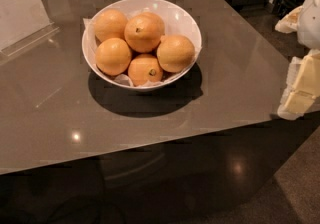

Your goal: Pick orange from white bowl

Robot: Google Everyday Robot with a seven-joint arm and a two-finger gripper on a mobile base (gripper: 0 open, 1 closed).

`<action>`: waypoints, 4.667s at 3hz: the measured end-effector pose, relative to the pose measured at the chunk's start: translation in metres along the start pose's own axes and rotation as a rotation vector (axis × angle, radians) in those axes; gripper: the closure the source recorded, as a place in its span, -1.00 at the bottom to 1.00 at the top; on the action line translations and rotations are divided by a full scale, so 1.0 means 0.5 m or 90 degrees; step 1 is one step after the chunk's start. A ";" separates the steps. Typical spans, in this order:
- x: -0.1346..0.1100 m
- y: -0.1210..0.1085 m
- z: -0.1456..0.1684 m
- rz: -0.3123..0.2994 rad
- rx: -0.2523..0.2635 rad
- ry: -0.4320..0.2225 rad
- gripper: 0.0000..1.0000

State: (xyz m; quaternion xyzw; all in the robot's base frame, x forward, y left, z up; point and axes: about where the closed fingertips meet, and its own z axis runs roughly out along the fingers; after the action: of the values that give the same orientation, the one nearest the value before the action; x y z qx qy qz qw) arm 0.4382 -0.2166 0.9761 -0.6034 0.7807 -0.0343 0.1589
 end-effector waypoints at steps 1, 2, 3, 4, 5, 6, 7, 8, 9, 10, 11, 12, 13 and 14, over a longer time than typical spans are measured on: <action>-0.005 -0.002 0.000 -0.002 0.002 -0.004 -1.00; -0.052 -0.031 0.021 -0.029 -0.009 -0.035 -1.00; -0.112 -0.065 0.054 -0.058 -0.036 -0.075 -1.00; -0.168 -0.094 0.085 -0.080 -0.059 -0.105 -1.00; -0.221 -0.112 0.112 -0.102 -0.078 -0.120 -1.00; -0.225 -0.114 0.113 -0.103 -0.078 -0.122 -1.00; -0.233 -0.120 0.125 -0.088 -0.077 -0.142 -1.00; -0.278 -0.132 0.164 -0.090 -0.109 -0.171 -1.00; -0.315 -0.141 0.200 -0.093 -0.141 -0.194 -1.00; -0.338 -0.148 0.228 -0.092 -0.162 -0.208 -1.00; -0.354 -0.154 0.252 -0.084 -0.179 -0.221 -1.00; -0.357 -0.160 0.275 -0.066 -0.197 -0.230 -1.00; -0.357 -0.160 0.276 -0.066 -0.197 -0.230 -0.62; -0.357 -0.160 0.276 -0.066 -0.197 -0.230 -0.16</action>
Offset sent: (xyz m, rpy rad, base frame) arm 0.0504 0.0469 -0.0061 0.0912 0.0064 0.1361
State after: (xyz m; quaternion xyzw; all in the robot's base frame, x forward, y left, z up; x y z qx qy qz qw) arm 0.5921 -0.0489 0.9021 -0.6563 0.7034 0.1863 0.1995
